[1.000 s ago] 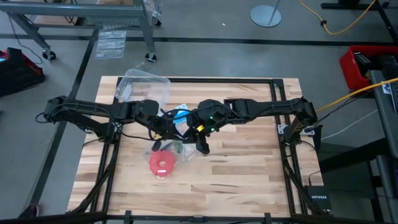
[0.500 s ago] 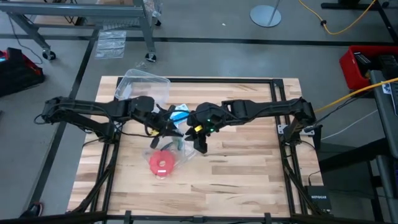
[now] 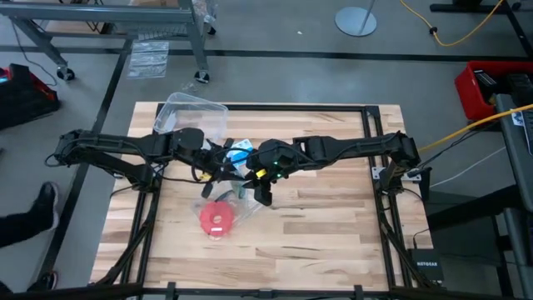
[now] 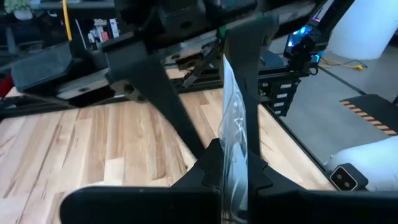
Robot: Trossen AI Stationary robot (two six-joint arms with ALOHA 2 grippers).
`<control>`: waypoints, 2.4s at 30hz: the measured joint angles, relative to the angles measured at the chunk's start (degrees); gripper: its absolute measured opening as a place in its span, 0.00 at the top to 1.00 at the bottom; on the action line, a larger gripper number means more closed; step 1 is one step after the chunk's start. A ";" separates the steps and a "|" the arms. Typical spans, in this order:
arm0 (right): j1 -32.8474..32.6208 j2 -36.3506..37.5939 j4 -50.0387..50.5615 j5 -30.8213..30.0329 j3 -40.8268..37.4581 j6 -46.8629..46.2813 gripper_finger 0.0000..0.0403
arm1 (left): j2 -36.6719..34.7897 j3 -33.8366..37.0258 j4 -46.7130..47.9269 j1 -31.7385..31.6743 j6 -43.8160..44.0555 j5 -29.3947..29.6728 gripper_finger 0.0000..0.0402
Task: Roll bandage
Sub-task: Close the transparent zip bag
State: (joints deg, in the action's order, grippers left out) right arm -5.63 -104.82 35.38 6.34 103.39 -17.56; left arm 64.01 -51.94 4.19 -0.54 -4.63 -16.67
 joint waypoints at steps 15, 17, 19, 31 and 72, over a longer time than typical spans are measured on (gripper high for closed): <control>0.00 -0.43 -0.39 -0.77 0.02 0.05 0.97 | -0.03 0.02 -1.18 0.00 0.13 0.85 1.00; 0.00 -0.43 -0.10 -0.80 0.02 -0.02 0.94 | -0.20 0.04 -1.02 0.02 0.14 2.19 1.00; 0.04 -0.41 0.49 -0.79 0.02 -0.04 0.94 | -0.22 0.09 -1.03 -0.04 0.14 3.29 1.00; 0.09 -0.24 0.64 -0.83 0.17 -0.20 0.96 | -1.26 0.13 -1.38 -0.33 -0.29 6.56 1.00; 0.07 -0.28 0.74 -1.82 0.09 -3.21 0.95 | -3.80 -0.31 -1.36 -0.33 -2.03 14.47 1.00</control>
State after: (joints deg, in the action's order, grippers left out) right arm -5.56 -105.10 36.11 4.51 103.48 -20.78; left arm 60.20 -52.25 2.83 -0.86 -6.66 -2.20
